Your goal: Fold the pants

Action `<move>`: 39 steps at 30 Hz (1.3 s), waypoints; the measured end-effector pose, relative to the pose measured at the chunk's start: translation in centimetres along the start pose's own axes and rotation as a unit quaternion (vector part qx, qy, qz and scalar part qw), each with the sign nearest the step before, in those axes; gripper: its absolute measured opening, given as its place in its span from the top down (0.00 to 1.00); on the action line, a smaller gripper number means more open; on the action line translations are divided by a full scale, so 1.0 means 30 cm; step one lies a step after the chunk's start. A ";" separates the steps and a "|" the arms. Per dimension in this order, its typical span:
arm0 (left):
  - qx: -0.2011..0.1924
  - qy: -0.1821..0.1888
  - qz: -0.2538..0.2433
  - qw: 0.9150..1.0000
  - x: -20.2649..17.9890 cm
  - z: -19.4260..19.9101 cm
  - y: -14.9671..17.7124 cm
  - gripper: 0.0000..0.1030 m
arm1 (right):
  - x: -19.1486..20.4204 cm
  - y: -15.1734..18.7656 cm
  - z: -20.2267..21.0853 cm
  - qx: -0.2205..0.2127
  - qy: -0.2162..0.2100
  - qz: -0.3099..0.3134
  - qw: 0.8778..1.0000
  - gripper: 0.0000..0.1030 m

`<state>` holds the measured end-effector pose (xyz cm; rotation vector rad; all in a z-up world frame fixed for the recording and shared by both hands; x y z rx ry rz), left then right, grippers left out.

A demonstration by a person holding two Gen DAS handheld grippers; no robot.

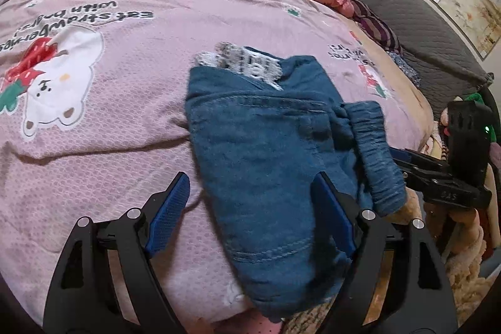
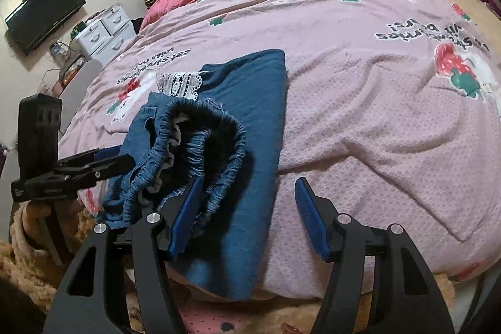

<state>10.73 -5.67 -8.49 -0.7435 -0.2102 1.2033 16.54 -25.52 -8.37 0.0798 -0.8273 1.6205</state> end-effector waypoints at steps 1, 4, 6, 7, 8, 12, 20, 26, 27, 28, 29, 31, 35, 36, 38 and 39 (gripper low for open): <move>0.001 -0.001 -0.001 1.000 -0.007 -0.003 0.003 0.28 | 0.002 0.002 -0.002 0.001 -0.002 -0.001 1.000 0.42; 0.006 -0.004 0.000 1.000 -0.007 -0.015 0.011 0.28 | 0.008 0.005 -0.010 0.002 -0.007 0.001 1.000 0.42; 0.007 -0.004 0.006 1.000 -0.003 -0.021 0.014 0.28 | 0.006 0.005 -0.017 0.006 -0.010 -0.002 1.000 0.42; 0.007 -0.005 0.007 1.000 -0.002 -0.023 0.012 0.28 | 0.003 0.002 -0.020 0.007 -0.012 -0.004 1.000 0.42; 0.007 -0.006 0.008 1.000 -0.003 -0.025 0.011 0.28 | 0.001 0.000 -0.024 0.008 -0.014 -0.005 1.000 0.42; 0.007 -0.002 0.008 1.000 -0.028 -0.039 0.009 0.28 | 0.007 0.006 -0.046 0.018 -0.034 -0.007 0.999 0.56; 0.007 -0.005 0.018 1.000 -0.022 -0.053 0.011 0.28 | -0.002 0.004 -0.050 0.016 -0.043 -0.016 0.999 0.56; -0.002 -0.005 0.040 0.999 -0.035 -0.057 -0.006 0.46 | 0.017 0.006 -0.052 0.003 -0.043 -0.003 0.999 0.76; -0.002 -0.012 0.030 0.999 -0.044 -0.054 -0.009 0.51 | 0.041 0.011 -0.038 -0.003 -0.054 0.004 0.999 0.79; 0.000 -0.022 0.019 1.000 -0.051 -0.051 -0.011 0.56 | 0.065 0.017 -0.025 -0.014 -0.047 0.022 0.999 0.80; 0.000 -0.035 0.005 0.999 -0.059 -0.041 -0.014 0.59 | 0.084 0.022 -0.018 -0.022 -0.035 0.041 0.998 0.83; -0.003 -0.041 -0.004 0.999 -0.063 -0.020 -0.021 0.66 | 0.119 0.025 0.004 -0.039 -0.025 0.064 0.997 0.86; -0.014 -0.031 0.005 0.999 -0.053 0.023 -0.043 0.70 | 0.172 0.005 0.045 -0.062 -0.019 0.091 0.994 0.88; -0.020 -0.033 0.000 0.999 -0.054 0.040 -0.058 0.71 | 0.183 -0.003 0.051 -0.063 -0.024 0.095 0.993 0.88; -0.030 -0.040 -0.007 0.999 -0.053 0.067 -0.086 0.71 | 0.211 -0.036 0.060 -0.072 -0.026 0.106 0.991 0.88; -0.037 -0.044 -0.010 0.998 -0.050 0.082 -0.104 0.71 | 0.219 -0.049 0.061 -0.074 -0.028 0.108 0.991 0.88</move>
Point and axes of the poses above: each gripper's, at about its wrist camera, not at the fingertips, and z roughly against the way its jaws point, x to its left, y to its underside, the point moved 8 cm from there along -z, roughly the way its jaws point, and after that the axes turned 14 degrees about -z, right-handed, at the moved point
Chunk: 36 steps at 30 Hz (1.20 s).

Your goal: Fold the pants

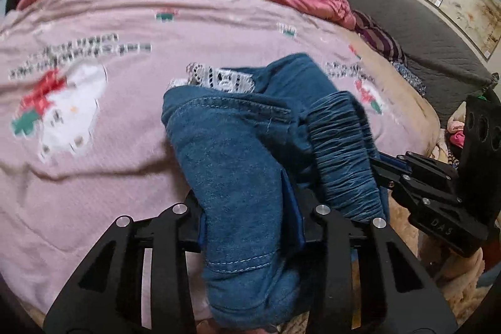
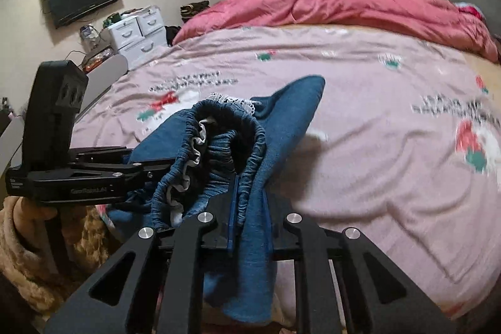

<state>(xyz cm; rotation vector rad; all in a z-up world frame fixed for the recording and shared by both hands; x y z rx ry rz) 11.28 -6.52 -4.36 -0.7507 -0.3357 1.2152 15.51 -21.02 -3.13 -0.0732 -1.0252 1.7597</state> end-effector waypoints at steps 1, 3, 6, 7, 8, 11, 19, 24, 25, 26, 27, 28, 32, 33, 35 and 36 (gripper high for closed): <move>-0.005 -0.004 -0.003 1.000 0.007 0.010 -0.018 0.71 | 0.005 -0.019 -0.003 -0.004 -0.002 0.002 1.000 0.88; -0.014 -0.014 -0.006 1.000 0.029 0.022 -0.058 0.71 | 0.021 -0.069 -0.012 -0.011 -0.008 0.010 1.000 0.88; -0.025 -0.027 -0.005 0.999 0.068 0.030 -0.113 0.71 | 0.042 -0.147 -0.035 -0.022 -0.016 0.019 0.999 0.88; -0.028 -0.030 -0.005 0.999 0.080 0.029 -0.128 0.71 | 0.049 -0.168 -0.047 -0.024 -0.016 0.020 0.999 0.88; -0.030 -0.034 -0.003 0.999 0.097 0.025 -0.147 0.71 | 0.052 -0.197 -0.064 -0.025 -0.017 0.023 0.999 0.88; -0.033 -0.042 0.001 0.999 0.132 0.017 -0.184 0.71 | 0.058 -0.247 -0.100 -0.027 -0.017 0.025 0.999 0.88; -0.027 -0.049 0.009 0.998 0.203 -0.065 -0.232 0.71 | 0.019 -0.301 -0.204 -0.021 -0.012 0.006 1.000 0.88; -0.005 -0.051 0.013 0.999 0.234 -0.141 -0.216 0.71 | -0.030 -0.285 -0.279 -0.003 -0.008 -0.015 1.000 0.88; 0.000 -0.049 0.016 0.999 0.237 -0.155 -0.209 0.71 | -0.046 -0.279 -0.294 0.003 -0.006 -0.020 1.000 0.88; 0.005 -0.048 0.018 0.999 0.241 -0.168 -0.200 0.71 | -0.065 -0.266 -0.314 0.010 -0.002 -0.027 1.000 0.88; 0.010 -0.047 0.022 0.999 0.247 -0.181 -0.188 0.71 | -0.081 -0.253 -0.329 0.017 0.001 -0.034 0.999 0.88; 0.012 -0.046 0.026 0.999 0.253 -0.190 -0.179 0.70 | -0.100 -0.237 -0.343 0.024 0.003 -0.043 0.999 0.88; 0.018 -0.032 0.049 0.998 0.284 -0.211 -0.142 0.61 | -0.144 -0.209 -0.362 0.033 0.005 -0.068 0.997 0.87; 0.021 -0.030 0.056 0.998 0.292 -0.219 -0.125 0.58 | -0.150 -0.203 -0.364 0.035 0.005 -0.073 0.997 0.87; 0.023 -0.031 0.064 0.997 0.299 -0.224 -0.105 0.52 | -0.155 -0.194 -0.372 0.038 0.009 -0.075 0.996 0.85; 0.022 -0.030 0.066 0.997 0.301 -0.225 -0.100 0.50 | -0.153 -0.189 -0.375 0.038 0.016 -0.069 0.997 0.84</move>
Point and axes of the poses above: each gripper's, at about its wrist camera, not at the fingertips, and z roughly against the way its jaws point, x to its left, y to its underside, the point moved 8 cm from there along -z, roughly the way its jaws point, and after that the axes turned 14 degrees about -z, right-handed, at the moved point
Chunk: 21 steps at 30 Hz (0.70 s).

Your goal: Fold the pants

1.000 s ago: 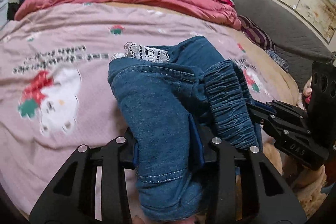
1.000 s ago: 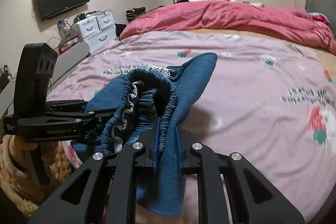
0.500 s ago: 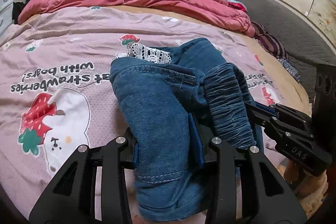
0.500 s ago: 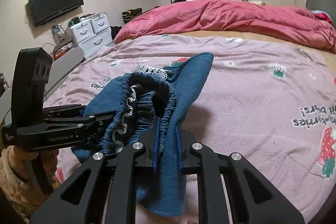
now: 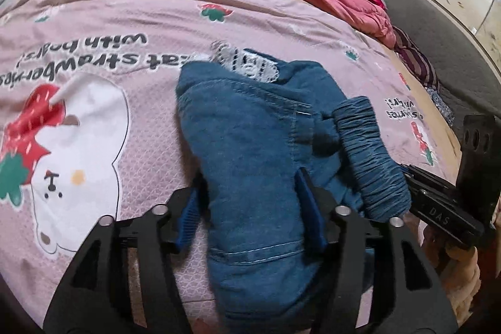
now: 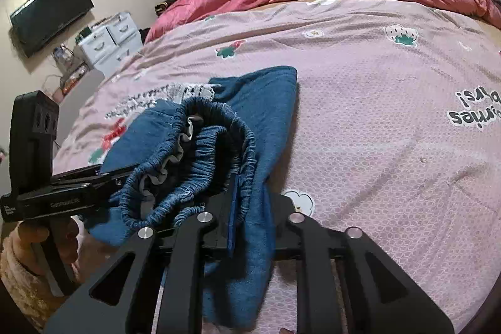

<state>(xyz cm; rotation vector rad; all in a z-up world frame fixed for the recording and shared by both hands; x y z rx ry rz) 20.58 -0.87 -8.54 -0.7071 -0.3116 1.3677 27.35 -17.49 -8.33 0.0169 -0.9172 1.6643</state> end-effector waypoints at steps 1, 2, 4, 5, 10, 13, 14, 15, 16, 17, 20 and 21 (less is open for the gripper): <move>-0.001 0.000 0.000 1.000 0.000 0.000 0.000 0.48 | 0.000 0.003 -0.003 -0.001 0.010 0.006 1.000 0.83; -0.002 -0.002 0.000 1.000 0.001 0.000 -0.002 0.47 | 0.002 0.008 -0.008 0.000 0.021 0.015 1.000 0.81; -0.004 -0.009 -0.003 1.000 0.004 0.003 0.002 0.42 | -0.008 0.007 -0.016 0.001 0.037 0.019 0.999 0.74; -0.005 -0.009 -0.002 1.000 0.007 0.002 0.003 0.42 | -0.016 0.009 -0.022 0.000 0.047 0.021 0.999 0.70; -0.009 -0.006 0.004 1.000 0.013 0.007 0.017 0.39 | -0.046 0.012 -0.037 -0.002 0.064 0.017 0.998 0.64; -0.011 -0.008 0.005 1.000 0.015 0.015 0.022 0.37 | -0.049 0.014 -0.035 -0.005 0.071 0.017 0.997 0.62; -0.012 -0.007 0.006 1.000 0.015 0.018 0.022 0.37 | -0.049 0.013 -0.033 -0.006 0.072 0.015 0.997 0.58; -0.013 -0.007 0.008 1.000 0.016 0.023 0.023 0.35 | -0.051 0.011 -0.029 -0.007 0.076 0.012 0.997 0.55; -0.013 -0.007 0.009 1.000 0.015 0.028 0.025 0.34 | -0.056 0.009 -0.024 -0.009 0.079 0.009 0.997 0.50; -0.014 -0.006 0.008 1.000 0.013 0.030 0.024 0.34 | -0.061 0.007 -0.017 -0.011 0.083 0.004 0.997 0.46; -0.017 -0.005 0.011 1.000 0.010 0.046 0.027 0.32 | -0.062 0.006 0.004 -0.017 0.082 -0.001 0.997 0.46; -0.018 -0.005 0.012 1.000 0.011 0.054 0.027 0.31 | -0.059 0.007 0.011 -0.019 0.081 -0.001 0.997 0.46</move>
Point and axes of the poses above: each gripper's, at about its wrist camera, not at the fingertips, and z roughly against the way its jaws point, x to its left, y to its underside, the point moved 8 cm from there along -z, roughly the way its jaws point, and after that the axes turned 14 degrees about -z, right-handed, at the moved point
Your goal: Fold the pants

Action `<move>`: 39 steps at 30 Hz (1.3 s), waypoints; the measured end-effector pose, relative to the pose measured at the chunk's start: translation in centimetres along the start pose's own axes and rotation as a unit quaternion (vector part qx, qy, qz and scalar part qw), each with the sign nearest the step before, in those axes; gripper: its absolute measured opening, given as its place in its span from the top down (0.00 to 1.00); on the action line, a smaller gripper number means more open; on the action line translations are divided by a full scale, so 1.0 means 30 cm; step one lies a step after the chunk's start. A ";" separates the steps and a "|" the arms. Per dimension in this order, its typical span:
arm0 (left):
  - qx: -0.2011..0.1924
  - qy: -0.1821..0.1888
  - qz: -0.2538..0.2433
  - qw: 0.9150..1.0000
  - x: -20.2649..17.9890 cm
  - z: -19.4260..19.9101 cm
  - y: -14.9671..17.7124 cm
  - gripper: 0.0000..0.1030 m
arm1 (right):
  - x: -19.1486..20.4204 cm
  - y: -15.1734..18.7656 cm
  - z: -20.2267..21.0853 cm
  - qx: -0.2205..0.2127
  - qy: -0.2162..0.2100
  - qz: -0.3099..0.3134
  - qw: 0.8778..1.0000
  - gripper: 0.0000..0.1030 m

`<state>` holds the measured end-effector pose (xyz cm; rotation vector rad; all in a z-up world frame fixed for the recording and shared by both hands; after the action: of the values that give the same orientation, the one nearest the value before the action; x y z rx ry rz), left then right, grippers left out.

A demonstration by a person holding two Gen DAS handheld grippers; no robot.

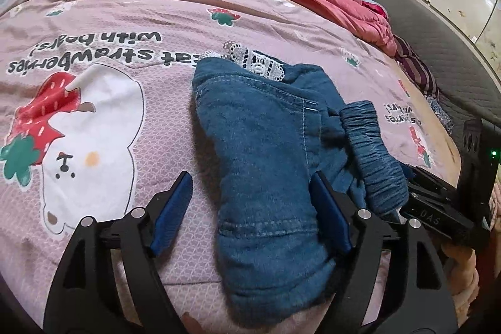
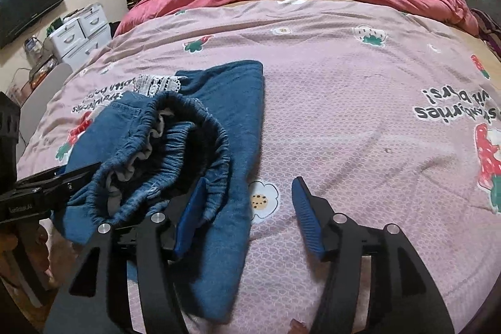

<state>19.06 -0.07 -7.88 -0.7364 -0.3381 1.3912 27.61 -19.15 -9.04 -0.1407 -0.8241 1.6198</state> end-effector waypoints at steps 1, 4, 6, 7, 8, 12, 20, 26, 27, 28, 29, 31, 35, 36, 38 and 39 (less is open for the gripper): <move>-0.001 0.000 0.000 1.000 0.000 0.006 -0.001 0.30 | 0.002 0.001 0.009 -0.003 0.000 0.000 1.000 0.42; -0.006 0.001 -0.001 1.000 -0.003 0.029 -0.004 0.30 | 0.007 -0.006 0.044 -0.023 0.012 0.003 1.000 0.30; -0.011 0.001 -0.003 1.000 -0.008 0.048 -0.006 0.27 | 0.012 -0.011 0.066 -0.032 0.008 0.001 0.999 0.26; -0.013 0.001 -0.003 1.000 -0.010 0.057 -0.006 0.25 | 0.016 -0.014 0.083 -0.038 0.005 -0.001 0.999 0.22; -0.016 0.003 -0.004 1.000 -0.014 0.070 -0.007 0.25 | 0.021 -0.018 0.094 -0.042 0.005 -0.002 0.999 0.20; -0.029 0.002 -0.009 1.000 -0.027 0.110 -0.015 0.22 | 0.037 -0.025 0.149 -0.061 0.002 0.001 0.998 0.17; -0.056 -0.004 -0.022 0.998 -0.063 0.202 -0.027 0.13 | 0.061 -0.013 0.255 -0.094 0.007 0.015 0.995 0.06; -0.071 -0.012 -0.024 0.997 -0.073 0.251 -0.017 0.09 | 0.061 0.007 0.304 -0.110 0.009 0.018 0.994 0.05; -0.073 -0.014 -0.024 0.997 -0.075 0.260 -0.013 0.09 | 0.063 0.008 0.311 -0.112 0.009 0.018 0.994 0.05; -0.075 -0.016 -0.024 0.997 -0.076 0.270 -0.009 0.09 | 0.063 0.010 0.321 -0.116 0.007 0.019 0.993 0.04; -0.077 -0.017 -0.024 0.997 -0.076 0.276 -0.006 0.09 | 0.063 0.012 0.329 -0.119 0.007 0.019 0.993 0.04; -0.080 -0.021 -0.024 0.996 -0.077 0.294 0.002 0.09 | 0.066 0.017 0.346 -0.128 0.005 0.019 0.992 0.04; -0.082 -0.032 -0.032 0.996 -0.090 0.317 0.020 0.09 | 0.078 0.040 0.383 -0.140 0.001 0.026 0.990 0.04; -0.082 -0.034 -0.035 0.995 -0.092 0.320 0.024 0.09 | 0.081 0.047 0.390 -0.141 0.000 0.028 0.990 0.04; -0.082 -0.040 -0.038 0.995 -0.098 0.328 0.038 0.09 | 0.081 0.063 0.402 -0.141 -0.002 0.027 0.990 0.04; -0.082 -0.042 -0.038 0.995 -0.103 0.332 0.048 0.09 | 0.084 0.071 0.407 -0.141 -0.003 0.026 0.990 0.04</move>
<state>11.24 -0.36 -0.85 -0.7929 -0.5470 1.3349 18.86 -22.08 -0.38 -0.3610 -1.0597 1.5463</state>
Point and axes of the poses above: each gripper's, at about its wrist camera, not at the fingertips, and z roughly against the way its jaws point, x to its left, y to its underside, the point moved 8 cm from there along -z, roughly the way its jaws point, and after that the axes turned 14 degrees about -z, right-handed, at the moved point
